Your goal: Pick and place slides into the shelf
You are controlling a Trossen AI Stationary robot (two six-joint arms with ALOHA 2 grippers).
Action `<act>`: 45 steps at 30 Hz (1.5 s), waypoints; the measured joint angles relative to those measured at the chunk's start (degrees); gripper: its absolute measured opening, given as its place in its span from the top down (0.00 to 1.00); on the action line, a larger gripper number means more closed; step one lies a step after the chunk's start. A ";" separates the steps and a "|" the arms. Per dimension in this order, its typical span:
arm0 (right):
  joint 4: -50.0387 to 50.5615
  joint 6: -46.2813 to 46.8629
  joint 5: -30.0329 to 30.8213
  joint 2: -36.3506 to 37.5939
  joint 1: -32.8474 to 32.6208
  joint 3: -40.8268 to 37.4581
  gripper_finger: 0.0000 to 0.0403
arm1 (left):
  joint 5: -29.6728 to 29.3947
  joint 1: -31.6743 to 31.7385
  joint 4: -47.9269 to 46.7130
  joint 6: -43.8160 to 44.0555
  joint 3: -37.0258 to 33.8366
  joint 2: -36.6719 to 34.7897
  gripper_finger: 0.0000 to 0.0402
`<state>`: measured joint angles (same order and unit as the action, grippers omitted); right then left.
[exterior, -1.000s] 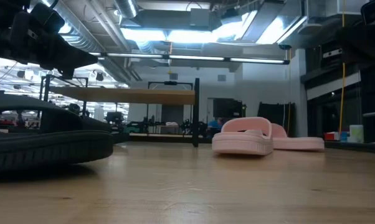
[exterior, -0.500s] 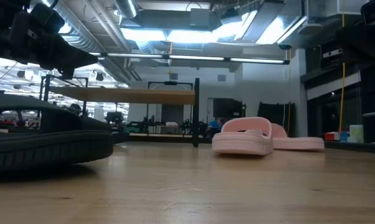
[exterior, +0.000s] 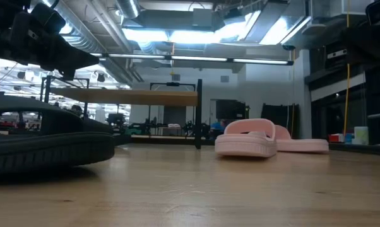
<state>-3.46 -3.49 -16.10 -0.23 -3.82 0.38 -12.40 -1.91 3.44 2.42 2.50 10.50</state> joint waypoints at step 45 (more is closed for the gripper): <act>-0.02 0.13 0.00 0.02 0.00 0.01 0.94 | -0.64 0.01 0.00 -20.83 0.00 -0.01 1.00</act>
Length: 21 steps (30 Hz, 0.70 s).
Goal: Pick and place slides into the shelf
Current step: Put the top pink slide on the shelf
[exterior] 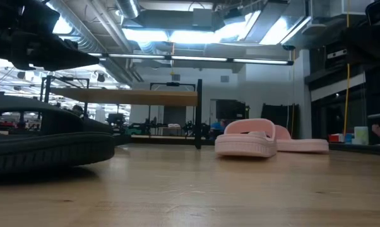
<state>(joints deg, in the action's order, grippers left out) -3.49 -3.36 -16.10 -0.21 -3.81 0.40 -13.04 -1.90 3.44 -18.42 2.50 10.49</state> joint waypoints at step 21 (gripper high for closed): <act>0.00 9.24 -0.01 0.00 0.00 0.01 0.94 | 9.92 0.00 -0.04 18.02 0.00 0.00 1.00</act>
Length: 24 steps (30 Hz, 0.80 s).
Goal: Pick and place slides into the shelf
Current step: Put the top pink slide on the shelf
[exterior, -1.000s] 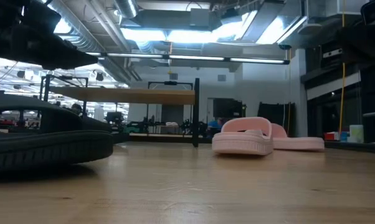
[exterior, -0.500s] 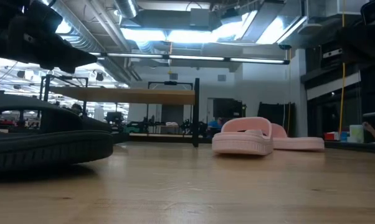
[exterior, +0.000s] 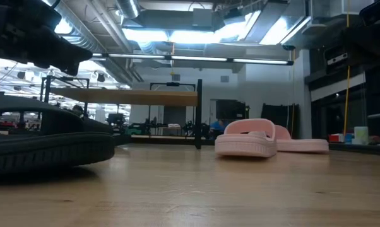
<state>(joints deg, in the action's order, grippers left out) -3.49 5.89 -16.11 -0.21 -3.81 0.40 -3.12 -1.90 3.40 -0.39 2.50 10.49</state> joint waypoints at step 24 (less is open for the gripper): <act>0.00 -6.43 -0.01 -0.07 0.00 0.00 0.94 | -17.44 0.01 -5.18 2.04 0.00 0.00 1.00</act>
<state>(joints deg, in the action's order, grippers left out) -3.49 -0.54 -16.12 -0.27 -3.81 0.40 -20.56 -1.89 -1.78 1.64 2.50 10.49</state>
